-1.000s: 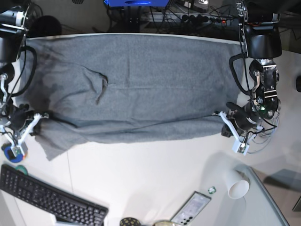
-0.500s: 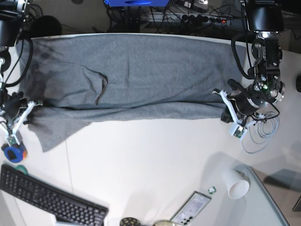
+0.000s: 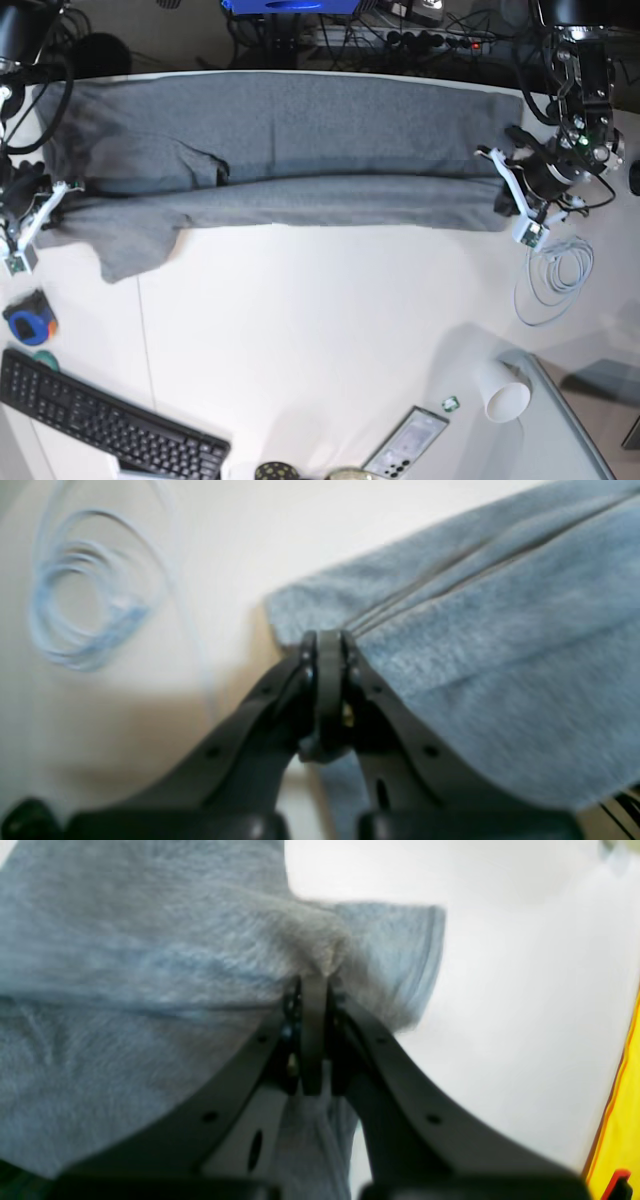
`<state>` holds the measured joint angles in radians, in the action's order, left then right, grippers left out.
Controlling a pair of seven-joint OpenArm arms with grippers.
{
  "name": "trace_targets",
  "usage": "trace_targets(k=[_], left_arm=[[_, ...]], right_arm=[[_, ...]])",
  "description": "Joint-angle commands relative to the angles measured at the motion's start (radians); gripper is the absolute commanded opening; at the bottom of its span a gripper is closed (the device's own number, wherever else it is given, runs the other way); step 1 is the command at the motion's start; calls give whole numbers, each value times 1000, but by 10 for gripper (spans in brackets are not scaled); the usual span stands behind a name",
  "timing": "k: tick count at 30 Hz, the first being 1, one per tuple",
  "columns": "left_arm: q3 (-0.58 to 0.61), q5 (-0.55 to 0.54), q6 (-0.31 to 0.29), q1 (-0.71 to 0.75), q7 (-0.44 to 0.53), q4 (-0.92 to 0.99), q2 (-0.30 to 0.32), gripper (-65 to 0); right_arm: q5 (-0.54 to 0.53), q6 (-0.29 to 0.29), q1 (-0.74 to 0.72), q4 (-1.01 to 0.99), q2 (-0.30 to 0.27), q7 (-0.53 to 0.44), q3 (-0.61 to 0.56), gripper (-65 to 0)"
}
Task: Layout the t-shirt on the table in an organized manner, then fold the t-shirt properly
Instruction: 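Fold the held hem edge over toward the collar with both grippers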
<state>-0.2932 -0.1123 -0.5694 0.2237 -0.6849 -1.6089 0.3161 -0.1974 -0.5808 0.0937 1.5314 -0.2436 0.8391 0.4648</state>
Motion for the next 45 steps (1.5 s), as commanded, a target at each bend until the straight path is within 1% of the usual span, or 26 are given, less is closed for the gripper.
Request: trace_targets(k=[1,4,9,16,26,32,34,38,42,45], left_arm=[[-8,-3,9,1,12,-18,18,-650],[-8,-3,9,26,12,-18,2,-650],[-8,-3,9,42,12,-18,-4,-650],[-8,1,9,42,12,-11,-2,-650],[-8,6,9,36,12,-6,4,-650],[-8,7,9,35,15,60,5,-650],[-7,7,9,35,17,69,18,-650],[39,6,9,33,17,71,39,-650],[71,6,9,19,17,81,38,-650],[71,6,9,15,17,91,35,-650]], right_arm=[[6,2,4,28,-3,-7,7,-644],[9,2,30,36,36,-7,13,-644],[9,2,71,42,66,-5,13,-644],[9,2,113,47,71,-4,15,-644],[9,2,117,39,65,-11,15,-644],[11,2,117,37,65,-7,10,-644],[11,2,117,37,65,-7,10,-644],[11,2,119,22,65,-7,7,-644],[11,2,117,-4,65,-10,12,-644],[11,2,120,-4,66,-10,13,-644]])
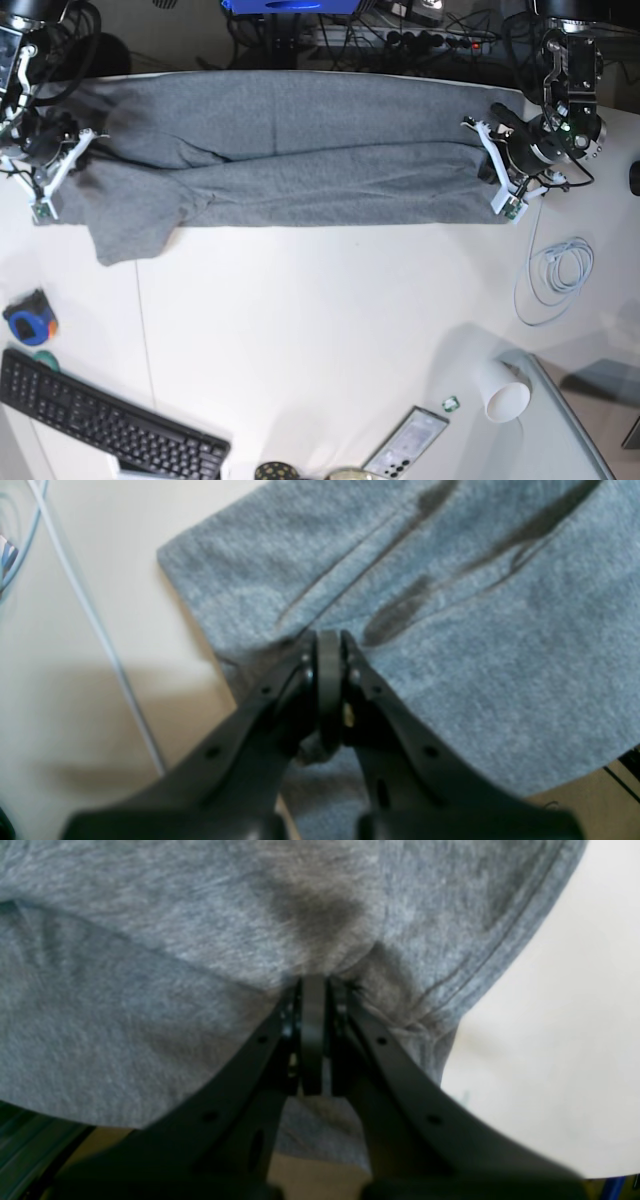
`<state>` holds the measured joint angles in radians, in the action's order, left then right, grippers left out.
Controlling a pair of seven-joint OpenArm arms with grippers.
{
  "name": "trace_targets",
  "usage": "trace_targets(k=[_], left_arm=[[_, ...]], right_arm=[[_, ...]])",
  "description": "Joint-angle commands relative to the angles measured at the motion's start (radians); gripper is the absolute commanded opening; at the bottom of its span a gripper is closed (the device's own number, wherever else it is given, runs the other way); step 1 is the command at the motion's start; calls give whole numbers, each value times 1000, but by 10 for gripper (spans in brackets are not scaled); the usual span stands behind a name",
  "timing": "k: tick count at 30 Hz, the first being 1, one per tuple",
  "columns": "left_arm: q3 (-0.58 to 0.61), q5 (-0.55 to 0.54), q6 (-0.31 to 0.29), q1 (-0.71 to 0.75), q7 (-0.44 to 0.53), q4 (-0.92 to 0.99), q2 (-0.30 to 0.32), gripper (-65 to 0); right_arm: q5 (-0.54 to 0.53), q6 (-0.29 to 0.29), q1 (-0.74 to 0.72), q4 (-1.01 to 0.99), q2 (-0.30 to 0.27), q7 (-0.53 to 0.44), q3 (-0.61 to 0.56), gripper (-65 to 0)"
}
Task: Layout the t-shirt on the table in an organized manner, then fold the t-shirt properly
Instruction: 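Fold the held hem edge over toward the collar with both grippers, then lower the folded edge and release it with both grippers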
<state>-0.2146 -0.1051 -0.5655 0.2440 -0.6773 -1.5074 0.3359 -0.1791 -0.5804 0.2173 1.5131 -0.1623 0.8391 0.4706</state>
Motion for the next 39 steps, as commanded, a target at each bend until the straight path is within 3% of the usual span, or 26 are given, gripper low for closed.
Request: trace_targets(k=[1,13,15,20,21,24,26,29,32,35,39], left_arm=[[-7,-2,5,-7,9,-9,15,-650],[-9,0,5,-7,8,-5,19,-650],[-9,0,5,-7,6,-12,19,-650],[-12,0,5,-7,4,-15,21,-650],[-13,0,5,-7,4,-19,21,-629],[-18,0,5,1,4,-55,21,-433],[-21,-2,5,2,4,-80,21,-337],[-22,-2,5,2,4,-104,32,-255],[-79,-6,5,2,4,-118,29,-229],[-177,-9,5,2,4,-127,13,-227],[-320,-9,5,4,4,-126,-25,-229]], right_arm=[[-7,1,-3,14,-15,-10,7,-644],[-7,3,-6,13,-13,-5,7,-617],[-7,4,-6,13,-12,-5,7,-551],[-12,4,-8,25,-12,49,10,-287],[-12,4,-8,34,-12,52,10,-257],[-12,4,-6,90,-10,56,10,-239],[-12,4,-5,143,-9,56,10,-239],[-12,4,-34,202,-9,58,7,-233],[-10,4,-141,145,-13,58,3,-231],[-10,3,-298,-52,-18,39,7,-231],[-9,1,-462,-359,-47,-71,0,-231]])
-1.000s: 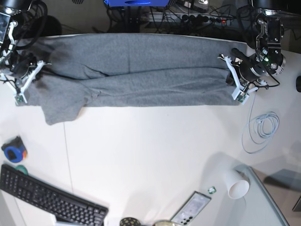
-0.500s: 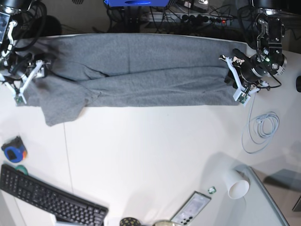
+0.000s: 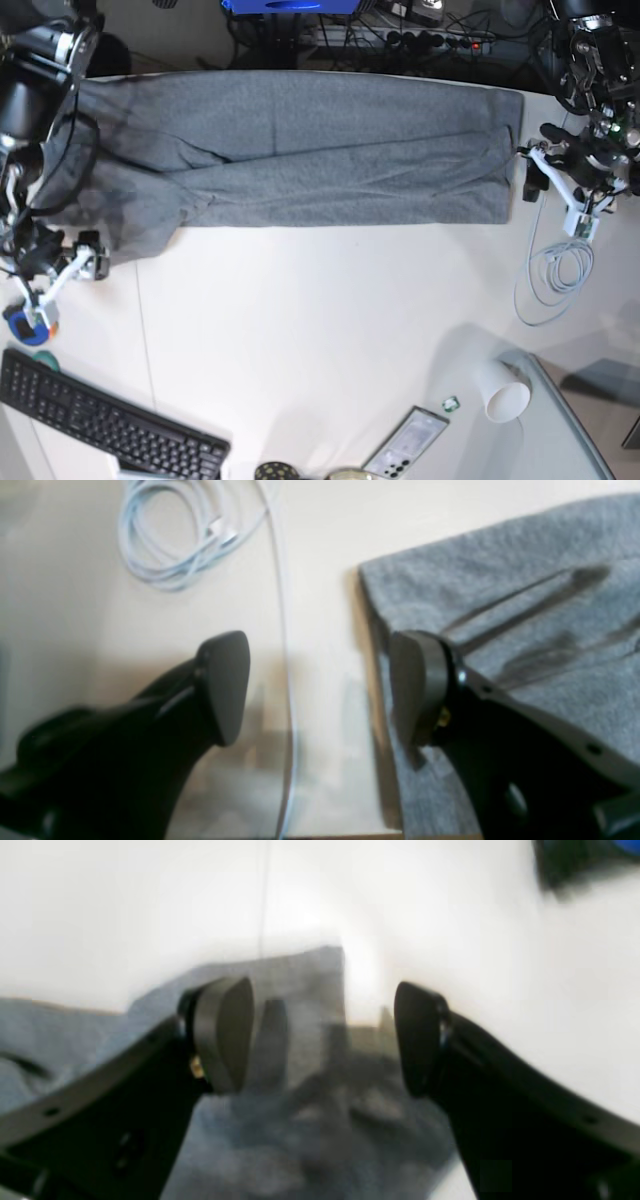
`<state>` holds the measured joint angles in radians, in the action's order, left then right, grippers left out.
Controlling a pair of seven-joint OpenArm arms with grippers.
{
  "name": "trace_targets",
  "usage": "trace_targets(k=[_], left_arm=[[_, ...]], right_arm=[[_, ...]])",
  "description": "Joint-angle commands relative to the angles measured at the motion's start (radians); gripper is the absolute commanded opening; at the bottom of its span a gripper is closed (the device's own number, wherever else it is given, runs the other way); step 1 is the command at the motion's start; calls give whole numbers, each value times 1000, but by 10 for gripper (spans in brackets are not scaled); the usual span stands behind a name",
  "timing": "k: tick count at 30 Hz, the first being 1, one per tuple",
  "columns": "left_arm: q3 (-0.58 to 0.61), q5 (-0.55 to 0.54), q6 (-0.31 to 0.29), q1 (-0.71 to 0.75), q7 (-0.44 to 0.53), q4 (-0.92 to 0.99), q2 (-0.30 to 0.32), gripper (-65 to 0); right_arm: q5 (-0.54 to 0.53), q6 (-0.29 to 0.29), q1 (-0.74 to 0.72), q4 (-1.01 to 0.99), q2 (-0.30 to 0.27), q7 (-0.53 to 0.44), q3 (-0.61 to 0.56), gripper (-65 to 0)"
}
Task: Layout the t-shirt on the table in an organized manner, then fold the t-shirt properly
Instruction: 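Lower the folded edge and release it with both grippers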
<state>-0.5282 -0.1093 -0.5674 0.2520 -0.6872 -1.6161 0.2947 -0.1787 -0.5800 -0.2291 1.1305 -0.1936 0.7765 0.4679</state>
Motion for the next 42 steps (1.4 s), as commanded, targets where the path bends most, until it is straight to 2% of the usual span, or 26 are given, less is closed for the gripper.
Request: trace_targets(k=[1,4,8,10,12,16,18,19,21,22,25,26,28,30,32,42], left_arm=[[-43,-5,7,-1,14,-13,7,-230],[-131,-5,7,33,14,-13,-1,-232],[-174,-5,7,59,17,3,-2,-234],[-178,-5,7,63,17,7,-2,-258],[-178,-5,7,65,19,13,-2,-349],[-178,-5,7,56,19,18,-4,-574],[-178,-5,7,56,19,18,-4,-650],[-178,-7,7,53,19,18,-4,-650],[-180,-7,7,39,19,20,-4,-650],[-181,-7,7,36,19,24,-4,-650],[-181,-7,7,34,19,52,-2,-650],[-181,-7,7,34,19,58,-2,-650],[-178,-7,7,34,19,63,-2,-650],[-177,-7,7,34,19,64,-2,-650],[-178,-7,7,34,19,79,-2,-650],[-178,-7,7,33,21,98,4,-650]], right_arm=[[-9,1,-49,-46,-19,-39,2,-231],[-9,1,-115,-208,-50,-107,1,-231],[-8,1,-158,-373,-83,-193,1,-231],[-8,1,-169,-427,-88,-217,1,-231],[-8,1,-171,-467,-88,-233,-1,-234],[-8,1,-171,-505,-82,-245,-1,-239],[-8,1,-168,-505,-79,-243,-1,-240],[-8,1,-168,-505,-79,-242,-1,-249],[-8,1,-168,-504,-79,-239,-1,-315],[-8,1,-168,-504,-79,-239,-1,-374],[-8,1,-171,-504,-79,-237,-1,-605],[-8,1,-171,-502,-80,-237,-1,-650],[-8,1,-172,-501,-83,-237,-1,-635],[-9,-1,-166,-476,-82,-233,1,-650],[-11,-1,-146,-406,-79,-177,2,-650],[-12,-2,155,297,52,119,2,-650]])
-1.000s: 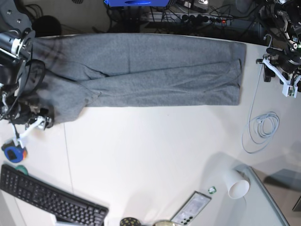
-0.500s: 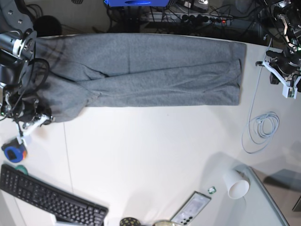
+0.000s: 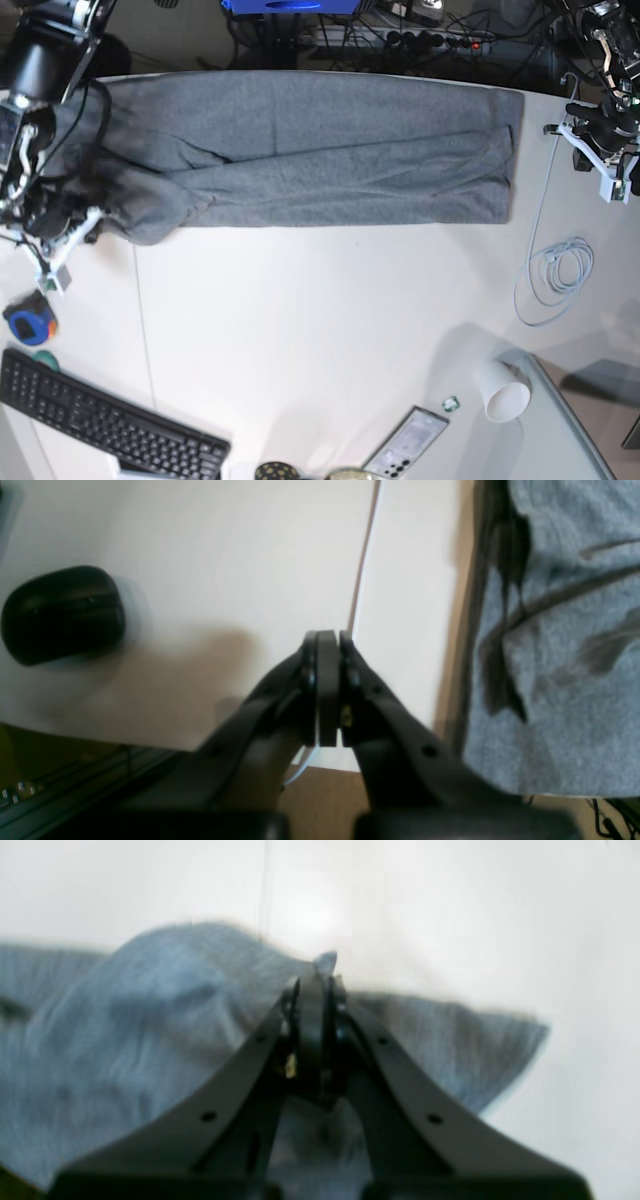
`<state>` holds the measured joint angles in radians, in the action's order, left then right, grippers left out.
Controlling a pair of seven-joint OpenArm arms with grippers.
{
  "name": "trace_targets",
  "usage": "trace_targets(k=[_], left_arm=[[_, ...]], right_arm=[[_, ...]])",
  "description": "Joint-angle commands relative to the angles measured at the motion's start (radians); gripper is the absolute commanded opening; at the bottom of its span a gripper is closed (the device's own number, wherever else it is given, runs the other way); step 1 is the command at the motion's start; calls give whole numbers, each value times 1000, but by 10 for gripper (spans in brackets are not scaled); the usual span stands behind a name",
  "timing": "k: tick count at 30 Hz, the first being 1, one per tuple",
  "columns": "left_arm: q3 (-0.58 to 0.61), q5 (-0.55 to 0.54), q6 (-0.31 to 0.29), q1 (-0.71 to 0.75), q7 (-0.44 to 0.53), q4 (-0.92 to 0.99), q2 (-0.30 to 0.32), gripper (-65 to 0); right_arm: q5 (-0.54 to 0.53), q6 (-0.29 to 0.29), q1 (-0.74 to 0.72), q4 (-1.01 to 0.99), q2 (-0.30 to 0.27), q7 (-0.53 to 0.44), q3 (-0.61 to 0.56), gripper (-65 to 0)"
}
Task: Layout the t-shirt on the table in an organized manner, then fold the t-shirt properly
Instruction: 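Lower the folded edge and release it with both grippers, then move the right gripper onto the shirt end and grasp it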
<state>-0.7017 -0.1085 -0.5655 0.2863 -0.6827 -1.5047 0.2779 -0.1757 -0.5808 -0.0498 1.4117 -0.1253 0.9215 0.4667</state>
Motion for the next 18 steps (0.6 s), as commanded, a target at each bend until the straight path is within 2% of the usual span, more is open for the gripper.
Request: trace_targets(k=[1,6,10,18], left_arm=[[-3,-7,5,-6,16,-14,21,-650],[-3,-4,5,-45,16,26,21,-650],[-3,0,5,-71,16,52,19,-650],[-2,2,5,-91,16,57,17,-650]], right_arm=[[-17,-5,1,74,0,0,2,-650],[-17,-115,100,260,57,130,11,-650],[-17,-117,181,338,89,183,11,-650],[-17,-117,321,446,109,187,2,-650]])
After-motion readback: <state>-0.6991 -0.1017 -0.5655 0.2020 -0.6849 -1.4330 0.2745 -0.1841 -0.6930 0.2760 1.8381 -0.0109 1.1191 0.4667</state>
